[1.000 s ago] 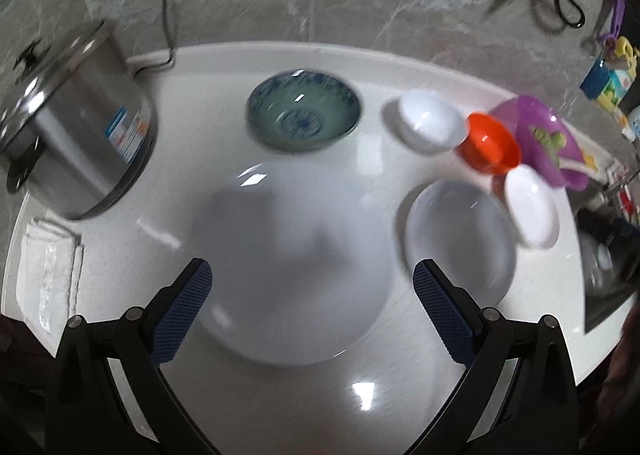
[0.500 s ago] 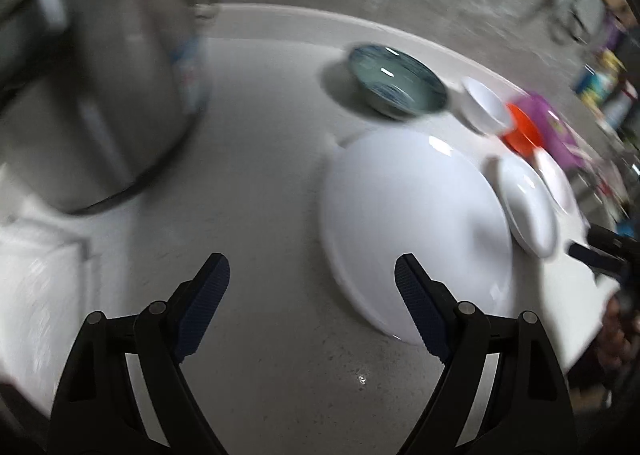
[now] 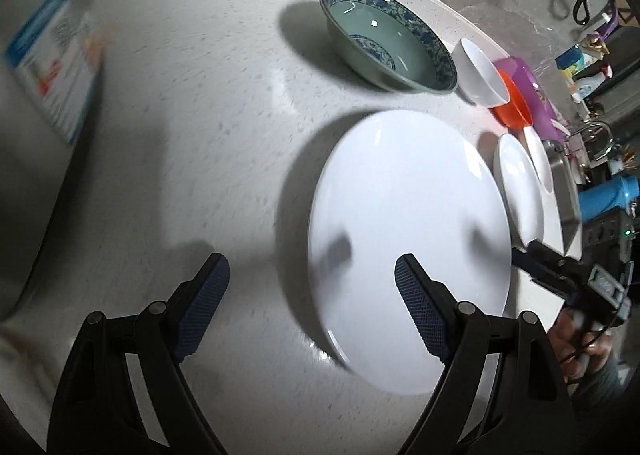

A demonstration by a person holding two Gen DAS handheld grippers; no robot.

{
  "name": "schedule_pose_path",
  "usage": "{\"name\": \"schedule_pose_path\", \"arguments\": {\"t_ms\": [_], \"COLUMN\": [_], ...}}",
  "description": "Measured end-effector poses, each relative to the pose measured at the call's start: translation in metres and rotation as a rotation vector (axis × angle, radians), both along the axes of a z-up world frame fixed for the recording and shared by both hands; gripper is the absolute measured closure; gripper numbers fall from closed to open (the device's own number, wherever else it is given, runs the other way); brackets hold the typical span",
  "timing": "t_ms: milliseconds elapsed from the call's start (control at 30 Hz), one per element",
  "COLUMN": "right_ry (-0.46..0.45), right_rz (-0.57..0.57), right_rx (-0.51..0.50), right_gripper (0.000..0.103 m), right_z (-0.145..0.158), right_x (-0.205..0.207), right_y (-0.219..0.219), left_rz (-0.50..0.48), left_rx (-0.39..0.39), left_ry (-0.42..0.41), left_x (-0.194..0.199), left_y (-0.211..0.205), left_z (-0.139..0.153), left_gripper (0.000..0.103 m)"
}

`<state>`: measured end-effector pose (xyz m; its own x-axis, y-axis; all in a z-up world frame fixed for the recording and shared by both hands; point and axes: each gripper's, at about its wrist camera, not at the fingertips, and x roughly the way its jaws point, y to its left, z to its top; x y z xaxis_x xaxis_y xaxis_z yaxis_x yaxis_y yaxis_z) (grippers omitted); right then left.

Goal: Organize plates and bowls

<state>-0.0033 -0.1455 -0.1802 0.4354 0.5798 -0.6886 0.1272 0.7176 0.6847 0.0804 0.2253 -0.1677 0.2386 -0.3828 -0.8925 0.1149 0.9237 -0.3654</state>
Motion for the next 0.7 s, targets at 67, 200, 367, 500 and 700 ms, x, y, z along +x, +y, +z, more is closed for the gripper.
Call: {"name": "schedule_pose_path", "arguments": {"t_ms": [67,200,367,500,700], "right_ry": [0.003,0.006,0.013,0.021,0.025], "right_rz": [0.009,0.013,0.015,0.042,0.06], "right_rx": [0.016,0.045,0.062,0.075,0.087], "right_gripper": [0.043,0.047,0.052,0.059,0.072], "right_z": [-0.003,-0.01,-0.015,-0.019,-0.022], "right_x": [0.004,0.008,0.011,0.015,0.02], "right_y": [0.001,0.001,-0.002,0.0,0.002], "left_rz": [-0.008,-0.03,-0.068,-0.092,-0.132], "left_rx": [0.009,0.051,0.053,0.079,0.032], "left_ry": [0.012,0.006,-0.002,0.002,0.009], "left_x": [0.01,0.018,0.021,0.029,0.035], "left_y": [0.001,-0.006,-0.011,-0.019,-0.026], "left_z": [-0.002,-0.004,-0.007,-0.009,-0.01], "left_gripper": [0.019,0.019,0.021,0.028,0.062]}}
